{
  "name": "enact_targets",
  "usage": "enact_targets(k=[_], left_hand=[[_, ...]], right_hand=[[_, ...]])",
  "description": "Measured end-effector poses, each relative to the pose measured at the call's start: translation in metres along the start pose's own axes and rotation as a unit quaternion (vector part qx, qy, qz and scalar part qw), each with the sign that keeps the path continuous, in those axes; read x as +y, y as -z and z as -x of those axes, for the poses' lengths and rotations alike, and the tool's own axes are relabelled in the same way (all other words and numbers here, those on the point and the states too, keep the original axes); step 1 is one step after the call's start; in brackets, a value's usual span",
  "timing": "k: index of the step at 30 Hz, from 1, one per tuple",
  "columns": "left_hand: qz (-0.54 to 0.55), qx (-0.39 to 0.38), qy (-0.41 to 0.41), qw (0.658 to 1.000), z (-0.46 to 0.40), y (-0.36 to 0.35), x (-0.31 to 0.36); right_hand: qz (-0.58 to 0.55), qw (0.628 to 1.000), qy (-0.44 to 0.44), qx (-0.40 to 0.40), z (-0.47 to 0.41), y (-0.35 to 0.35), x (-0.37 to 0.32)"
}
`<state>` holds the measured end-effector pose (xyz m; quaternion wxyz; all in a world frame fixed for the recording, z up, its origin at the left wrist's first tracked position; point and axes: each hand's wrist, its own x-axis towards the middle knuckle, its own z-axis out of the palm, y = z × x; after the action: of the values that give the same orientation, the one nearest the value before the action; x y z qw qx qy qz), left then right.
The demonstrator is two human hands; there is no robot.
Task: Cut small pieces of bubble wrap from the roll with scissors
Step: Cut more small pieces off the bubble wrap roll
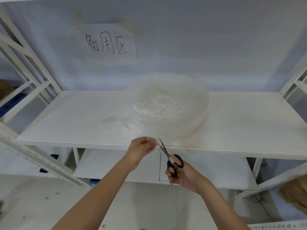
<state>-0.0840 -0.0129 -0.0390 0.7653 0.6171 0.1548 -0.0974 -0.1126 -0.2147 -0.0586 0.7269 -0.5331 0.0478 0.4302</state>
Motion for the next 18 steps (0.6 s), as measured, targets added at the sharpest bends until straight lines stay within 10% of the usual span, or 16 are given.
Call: enact_targets(k=[18], left_hand=[[-0.019,-0.026,0.012,0.999,0.005,0.005,-0.005]], right_hand=[[-0.007,0.999,0.027,0.035,-0.022,-0.007,-0.012]])
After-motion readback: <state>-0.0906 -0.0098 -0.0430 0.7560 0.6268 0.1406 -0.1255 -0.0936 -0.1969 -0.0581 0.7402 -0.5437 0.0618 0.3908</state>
